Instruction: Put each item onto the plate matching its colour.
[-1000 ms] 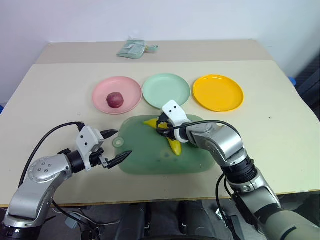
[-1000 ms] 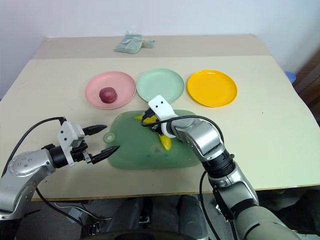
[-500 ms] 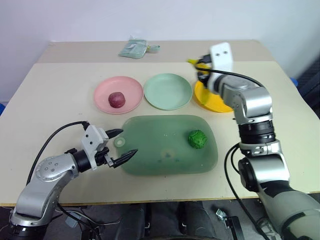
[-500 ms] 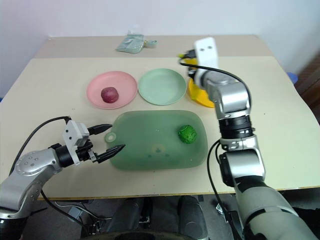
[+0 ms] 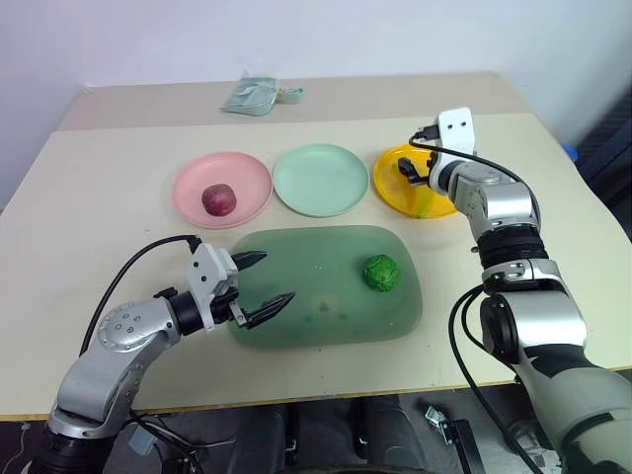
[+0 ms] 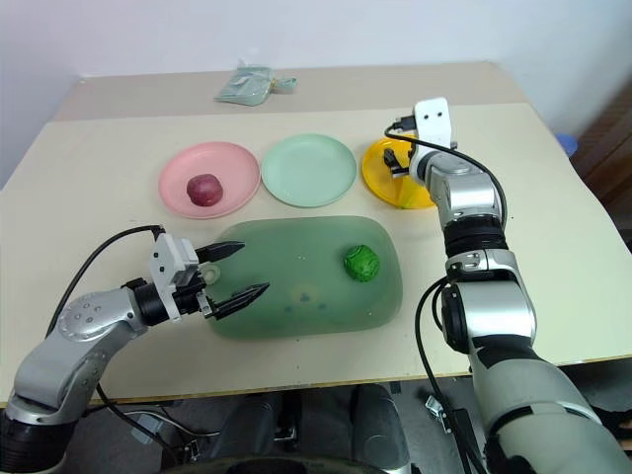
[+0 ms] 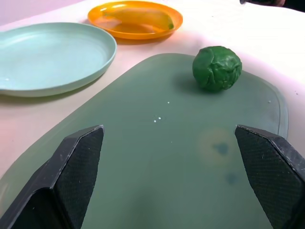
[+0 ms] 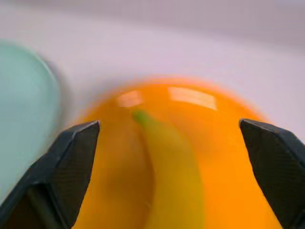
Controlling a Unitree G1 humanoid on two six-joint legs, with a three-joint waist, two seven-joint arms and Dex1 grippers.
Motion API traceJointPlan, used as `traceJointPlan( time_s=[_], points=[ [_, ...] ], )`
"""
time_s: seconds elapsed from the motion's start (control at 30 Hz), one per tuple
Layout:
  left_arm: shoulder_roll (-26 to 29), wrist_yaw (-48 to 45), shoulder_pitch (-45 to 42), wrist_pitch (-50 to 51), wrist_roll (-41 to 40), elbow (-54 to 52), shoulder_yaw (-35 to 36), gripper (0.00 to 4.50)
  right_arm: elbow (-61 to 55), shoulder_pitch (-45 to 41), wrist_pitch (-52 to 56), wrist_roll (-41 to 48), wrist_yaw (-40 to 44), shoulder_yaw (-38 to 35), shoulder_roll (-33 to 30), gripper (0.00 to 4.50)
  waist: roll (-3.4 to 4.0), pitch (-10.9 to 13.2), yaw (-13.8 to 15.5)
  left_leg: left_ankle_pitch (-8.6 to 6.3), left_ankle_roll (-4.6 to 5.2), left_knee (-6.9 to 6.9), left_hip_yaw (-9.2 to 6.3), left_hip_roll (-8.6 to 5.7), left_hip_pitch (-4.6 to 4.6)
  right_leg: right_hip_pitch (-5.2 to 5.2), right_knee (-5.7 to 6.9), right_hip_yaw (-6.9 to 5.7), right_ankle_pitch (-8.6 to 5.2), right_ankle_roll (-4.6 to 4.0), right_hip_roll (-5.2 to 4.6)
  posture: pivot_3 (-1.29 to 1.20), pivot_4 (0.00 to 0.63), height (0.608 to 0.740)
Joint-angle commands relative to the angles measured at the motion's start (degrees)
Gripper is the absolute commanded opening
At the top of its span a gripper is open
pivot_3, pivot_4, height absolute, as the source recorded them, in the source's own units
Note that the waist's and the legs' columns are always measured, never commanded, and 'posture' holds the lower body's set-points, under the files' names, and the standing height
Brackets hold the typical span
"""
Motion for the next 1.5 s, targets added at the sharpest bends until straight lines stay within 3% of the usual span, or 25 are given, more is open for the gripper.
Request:
traceJointPlan(
  time_s=[0.03,0.17,0.27,0.43,0.67,0.77,0.87,0.9,1.07,1.2,1.43,1.5],
  points=[
    [0.2,0.02,-0.06,0.03,-0.68,-2.15,0.49,4.5,-16.86,5.85,-1.92,3.13,12.03,2.08,-4.0,4.49,-0.01,0.0,0.42,0.0,0.0,0.0,0.0,0.0,0.0,0.0,0.0,0.0,0.0,0.0,0.0,0.0,0.15,0.74],
    [0.34,-0.52,-0.47,-0.23,-0.64,-1.43,0.28,4.5,-39.75,21.25,0.29,13.47,32.19,3.23,-12.87,4.49,-0.01,-0.01,1.64,-0.03,0.04,0.01,-0.09,0.0,0.01,0.1,-0.1,-0.06,0.0,0.01,0.01,0.0,0.15,0.74],
    [0.33,-1.07,-0.82,-0.69,-0.46,-0.64,0.03,4.5,-48.19,30.24,1.56,15.71,38.94,4.44,-18.73,4.49,-0.02,-0.01,2.11,-0.06,0.09,0.11,-0.08,-0.02,0.03,0.15,-0.14,-0.06,0.01,0.02,-0.03,0.0,0.15,0.74],
    [0.33,-2.62,-1.5,-1.03,-0.77,0.15,-0.46,4.5,-52.54,37.9,2.52,13.42,40.65,7.91,-22.8,4.49,-0.03,-0.02,2.17,-0.05,0.08,0.17,-0.08,0.0,0.13,0.16,-0.09,-0.02,0.0,-0.01,-0.07,0.0,0.15,0.74],
    [0.45,-4.2,-2.0,-0.31,-1.5,-0.05,-0.18,4.5,-50.9,38.72,4.19,10.11,38.16,11.09,-21.96,4.49,-0.03,-0.02,2.61,-0.05,0.07,0.19,-0.07,-0.02,0.11,0.15,-0.1,-0.01,0.0,-0.01,-0.1,0.0,0.15,0.74],
    [0.66,-4.13,-1.87,0.36,-1.92,-0.82,0.07,4.5,-51.03,37.68,4.46,10.32,37.98,11.18,-21.3,3.66,-0.04,-0.02,2.64,-0.05,0.08,0.23,-0.08,-0.02,0.09,0.16,-0.1,-0.01,0.0,-0.01,-0.11,0.0,0.15,0.74],
    [0.85,-3.83,-1.59,0.8,-2.34,-1.26,0.4,4.5,-50.88,35.81,3.72,9.75,36.41,11.05,-19.57,2.17,-0.04,-0.02,2.56,-0.05,0.07,0.24,-0.09,-0.02,0.09,0.16,-0.11,-0.02,0.0,-0.01,-0.1,0.0,0.15,0.74],
    [0.85,-3.62,-1.53,0.92,-2.47,-1.31,0.51,4.5,-50.42,34.54,3.78,9.89,35.44,10.73,-18.21,1.9,-0.04,-0.02,2.54,-0.05,0.07,0.24,-0.09,-0.01,0.09,0.15,-0.1,-0.02,0.0,-0.02,-0.09,0.0,0.15,0.74],
    [-0.46,1.07,-2.49,0.01,0.21,0.67,1.89,4.5,-42.59,24.12,3.27,7.73,24.85,10.1,-6.68,1.9,-0.03,-0.02,2.15,-0.02,0.02,0.24,-0.07,0.0,0.1,0.12,-0.06,-0.01,0.0,-0.02,-0.07,0.0,0.15,0.74],
    [-5.36,12.69,-6.49,-0.7,5.29,5.98,5.26,4.5,-16.23,8.25,-0.26,-1.18,5.38,10.91,8.21,1.9,-0.09,-0.07,1.48,0.05,-0.08,0.25,-0.11,-0.02,0.05,0.04,0.04,-0.03,0.03,-0.06,-0.02,0.0,0.15,0.74],
    [-7.28,19.31,-5.58,0.36,9.15,5.96,6.25,4.5,4.07,-1.04,-12.06,-3.21,3.31,10.18,16.71,1.9,-0.1,-0.07,0.97,0.04,-0.07,-0.04,-0.19,-0.12,-0.02,-0.02,0.09,-0.13,0.03,-0.06,0.01,0.0,0.15,0.74],
    [-7.56,19.93,-4.26,0.41,9.51,4.71,6.27,4.5,5.22,-1.52,-12.97,-2.11,4.8,9.1,17.22,2.87,-0.1,-0.07,0.86,0.05,-0.07,-0.04,-0.17,-0.11,-0.03,0.02,-0.03,-0.14,0.03,-0.05,0.01,0.0,0.15,0.74]
  ],
)
